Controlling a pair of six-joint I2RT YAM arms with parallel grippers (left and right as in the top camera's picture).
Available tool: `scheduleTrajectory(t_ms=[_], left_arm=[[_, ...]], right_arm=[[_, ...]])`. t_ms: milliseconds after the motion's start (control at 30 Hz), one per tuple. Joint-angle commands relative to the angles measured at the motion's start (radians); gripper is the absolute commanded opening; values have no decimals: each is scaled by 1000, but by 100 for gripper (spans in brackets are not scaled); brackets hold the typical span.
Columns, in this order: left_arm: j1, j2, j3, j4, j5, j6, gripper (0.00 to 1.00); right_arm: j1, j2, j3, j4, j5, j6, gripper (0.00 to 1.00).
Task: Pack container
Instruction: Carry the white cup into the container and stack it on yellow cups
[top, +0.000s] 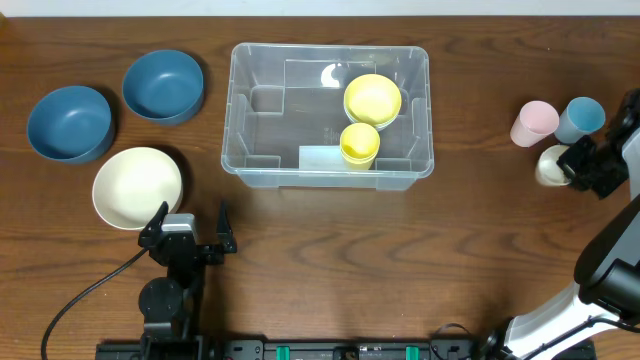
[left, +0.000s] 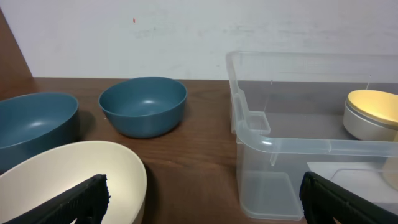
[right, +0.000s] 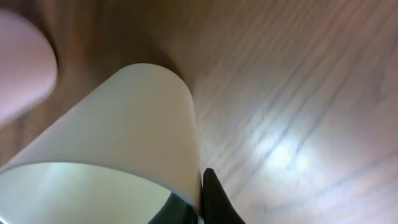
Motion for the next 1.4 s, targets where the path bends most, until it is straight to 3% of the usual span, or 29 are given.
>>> scheduleTrajectory(t_ms=[0,233,533,833,1033,1367], left_arm=[[6,-1,-17,-34,3,13,98],[6,-1,-17,-34,3,13,98],[6,-1,-17,-34,3,13,98],[6,-1,-17,-34,3,13,98],[6,-1,-17,-34,3,13,98],[6,-1,-17,-34,3,13,98]], right_arm=[[56,10,-18,-75,-62,-69,1],[295,-91,-18,-213,-121,-220,1],[611,-388,-16,-311,-101,-187,1],[669,-529,-16,-402,-39,-148,1],[746,-534,0,-238,-138,-223,1],[885,-436,6,161,-63,-152,9]])
